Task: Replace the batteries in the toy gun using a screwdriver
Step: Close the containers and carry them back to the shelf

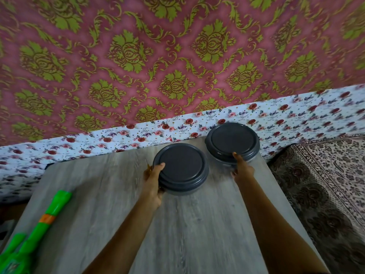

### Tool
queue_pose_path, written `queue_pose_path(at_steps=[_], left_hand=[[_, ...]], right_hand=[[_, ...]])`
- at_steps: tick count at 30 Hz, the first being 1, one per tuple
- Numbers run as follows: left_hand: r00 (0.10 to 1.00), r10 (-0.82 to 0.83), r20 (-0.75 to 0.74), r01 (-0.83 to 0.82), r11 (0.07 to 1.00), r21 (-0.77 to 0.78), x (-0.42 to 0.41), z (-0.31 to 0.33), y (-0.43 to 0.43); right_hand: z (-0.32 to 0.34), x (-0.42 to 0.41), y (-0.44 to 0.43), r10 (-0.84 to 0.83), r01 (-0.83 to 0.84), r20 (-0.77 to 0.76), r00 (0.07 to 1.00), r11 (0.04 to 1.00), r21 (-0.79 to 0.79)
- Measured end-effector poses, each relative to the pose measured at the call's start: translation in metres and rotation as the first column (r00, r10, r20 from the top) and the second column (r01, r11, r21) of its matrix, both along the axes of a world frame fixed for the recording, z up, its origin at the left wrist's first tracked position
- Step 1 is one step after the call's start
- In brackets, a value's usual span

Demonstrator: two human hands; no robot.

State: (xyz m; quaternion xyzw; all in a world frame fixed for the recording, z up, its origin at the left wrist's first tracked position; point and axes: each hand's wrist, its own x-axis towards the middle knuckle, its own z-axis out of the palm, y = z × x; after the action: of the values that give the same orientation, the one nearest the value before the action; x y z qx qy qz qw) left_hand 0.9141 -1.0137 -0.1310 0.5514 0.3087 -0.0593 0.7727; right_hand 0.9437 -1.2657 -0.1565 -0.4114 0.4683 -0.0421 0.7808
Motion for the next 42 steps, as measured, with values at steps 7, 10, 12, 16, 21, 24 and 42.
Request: queue_pose_path(at_steps=[7, 10, 12, 16, 21, 24, 42], left_hand=[[0.999, 0.028, 0.045, -0.026, 0.999, -0.047, -0.009, 0.003, 0.028], [0.993, 0.091, 0.076, -0.087, 0.994, -0.062, -0.023, 0.010, 0.054], [0.986, 0.134, 0.098, -0.128, 0.990, -0.063, -0.035, 0.016, 0.077], [0.963, 0.245, 0.108, -0.237, 0.968, -0.081, -0.061, 0.029, 0.130], [0.923, 0.368, 0.113, -0.361, 0.929, -0.074, -0.099, 0.040, 0.200], [0.902, 0.415, 0.117, -0.411, 0.910, -0.057, -0.125, 0.038, 0.254], [0.794, 0.593, 0.135, -0.594, 0.803, -0.038, -0.251, 0.026, 0.509]], right_hand=[[0.004, -0.027, 0.012, 0.074, -0.072, 0.071, 0.995, 0.997, -0.039], [0.017, -0.039, 0.032, 0.151, -0.146, 0.089, 0.985, 0.988, -0.055], [0.026, -0.046, 0.052, 0.194, -0.188, 0.112, 0.975, 0.980, -0.069], [0.042, -0.062, 0.103, 0.325, -0.313, 0.192, 0.926, 0.945, -0.091], [0.053, -0.089, 0.180, 0.429, -0.426, 0.231, 0.873, 0.902, -0.067], [0.055, -0.107, 0.241, 0.460, -0.463, 0.248, 0.853, 0.885, -0.047], [0.066, -0.155, 0.518, 0.589, -0.610, 0.225, 0.777, 0.791, 0.035]])
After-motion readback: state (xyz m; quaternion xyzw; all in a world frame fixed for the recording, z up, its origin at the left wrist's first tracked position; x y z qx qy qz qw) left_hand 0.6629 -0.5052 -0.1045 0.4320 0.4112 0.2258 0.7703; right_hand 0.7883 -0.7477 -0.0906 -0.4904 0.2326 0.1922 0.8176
